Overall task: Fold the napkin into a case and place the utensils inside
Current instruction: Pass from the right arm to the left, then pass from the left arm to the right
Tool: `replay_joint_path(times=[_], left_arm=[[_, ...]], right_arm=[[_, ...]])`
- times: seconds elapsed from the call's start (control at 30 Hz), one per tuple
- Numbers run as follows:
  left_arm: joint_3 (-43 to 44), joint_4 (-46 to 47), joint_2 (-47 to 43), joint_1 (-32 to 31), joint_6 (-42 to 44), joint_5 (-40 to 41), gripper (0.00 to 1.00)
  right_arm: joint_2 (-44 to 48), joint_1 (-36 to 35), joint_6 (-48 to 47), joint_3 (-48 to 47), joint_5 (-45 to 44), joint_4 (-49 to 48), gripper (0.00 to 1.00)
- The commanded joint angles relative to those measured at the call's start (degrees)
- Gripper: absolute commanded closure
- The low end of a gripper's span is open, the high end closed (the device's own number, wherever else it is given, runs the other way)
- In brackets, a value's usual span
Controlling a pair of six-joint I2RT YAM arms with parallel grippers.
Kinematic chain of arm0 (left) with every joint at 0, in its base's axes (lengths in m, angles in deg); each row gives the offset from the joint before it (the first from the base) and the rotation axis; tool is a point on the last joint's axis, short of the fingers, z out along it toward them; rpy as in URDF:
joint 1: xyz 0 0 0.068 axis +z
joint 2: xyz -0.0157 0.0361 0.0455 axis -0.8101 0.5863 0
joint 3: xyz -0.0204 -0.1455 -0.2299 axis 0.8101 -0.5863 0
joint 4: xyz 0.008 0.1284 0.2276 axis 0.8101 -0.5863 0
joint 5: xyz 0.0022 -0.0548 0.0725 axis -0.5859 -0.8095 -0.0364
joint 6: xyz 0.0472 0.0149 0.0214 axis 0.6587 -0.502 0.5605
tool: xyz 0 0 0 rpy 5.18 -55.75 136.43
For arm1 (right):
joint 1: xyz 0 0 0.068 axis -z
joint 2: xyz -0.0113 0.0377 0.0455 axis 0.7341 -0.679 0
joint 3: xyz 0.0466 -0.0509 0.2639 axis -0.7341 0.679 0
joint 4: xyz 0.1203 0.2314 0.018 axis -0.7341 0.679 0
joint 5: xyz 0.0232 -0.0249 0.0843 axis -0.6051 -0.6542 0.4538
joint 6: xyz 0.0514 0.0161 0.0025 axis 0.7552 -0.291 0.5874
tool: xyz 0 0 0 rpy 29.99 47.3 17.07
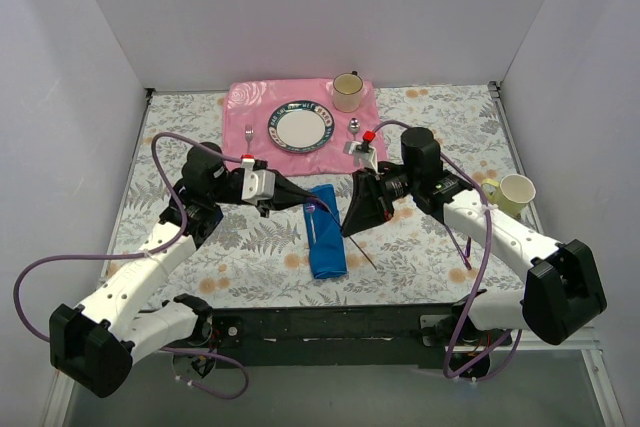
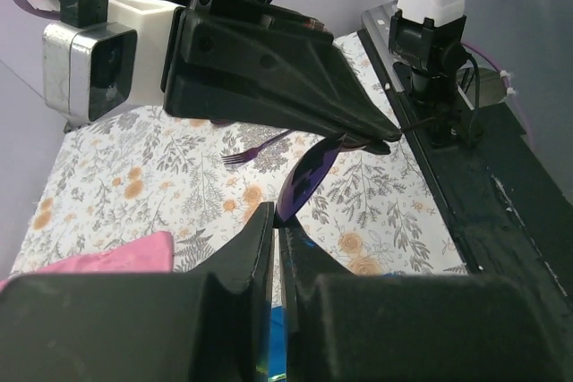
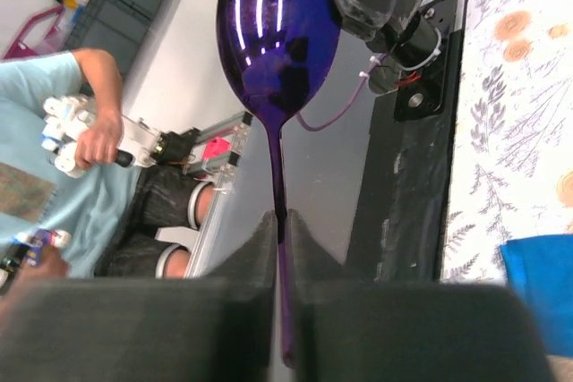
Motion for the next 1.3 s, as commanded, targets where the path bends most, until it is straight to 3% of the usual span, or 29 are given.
replay_joint_path(times=[0.0,0.03,0.1,0.13,0.23,0.27,0.37,0.53,0.93,1.03,1.13,1.2,1.23,1.27], left_arm=[[2.9,-0.3,-1.5,-0.2,-2.5,-1.2,1.0],[4.1,-3.1,-1.3,-0.3,-2.5,-0.7,1.0],[6.1,-8.1,0.4,-0.2,-1.9,0.7,1.0],[8.4,-13.6,1.2,-0.2,-1.2,1.2,1.0],[10.8,-20.8,4.2,-0.2,-1.1,4.4,1.0],[11.9,-21.9,4.9,-0.2,-2.2,5.6,1.0],[16.0,-28.8,8.9,-0.2,-2.0,8.4,1.0],[23.1,-38.8,17.8,-0.2,-3.5,14.0,1.0],[27.1,-41.0,24.7,-0.2,-7.9,17.0,1.0],[28.0,-41.9,26.1,-0.2,-8.5,17.5,1.0],[28.5,-41.5,26.7,-0.2,-9.7,17.8,1.0],[29.0,-41.4,27.1,-0.2,-10.6,17.5,1.0],[29.1,-41.4,27.3,-0.2,-10.8,17.5,1.0],[29.2,-41.4,27.4,-0.3,-11.1,17.6,1.0]], right_arm=[[1.4,0.4,1.1,-0.3,-2.5,-1.0,0.68],[1.5,0.8,0.0,-1.4,-3.1,0.3,0.63],[1.5,2.5,-4.7,-3.8,-5.7,8.0,0.4],[1.4,3.1,-11.9,-7.0,-7.0,12.7,0.33],[2.0,3.5,-25.0,-12.2,-14.8,29.3,0.23],[2.1,3.5,-32.4,-14.3,-19.3,32.2,0.23],[3.0,3.4,-40.0,-16.0,-27.3,38.8,0.24],[3.4,2.5,-47.5,-16.6,-35.2,46.1,0.27],[1.6,0.0,-48.5,-10.1,-42.9,43.1,0.25],[-0.2,-0.8,-48.3,-10.1,-42.9,42.6,0.28],[-1.5,-1.4,-48.6,-9.5,-43.7,41.7,0.39],[-2.2,-1.6,-48.5,-9.4,-43.5,41.5,0.54],[-2.3,-1.8,-48.4,-9.4,-43.5,41.2,0.73],[-2.4,-1.8,-48.1,-9.3,-43.7,40.9,0.83]])
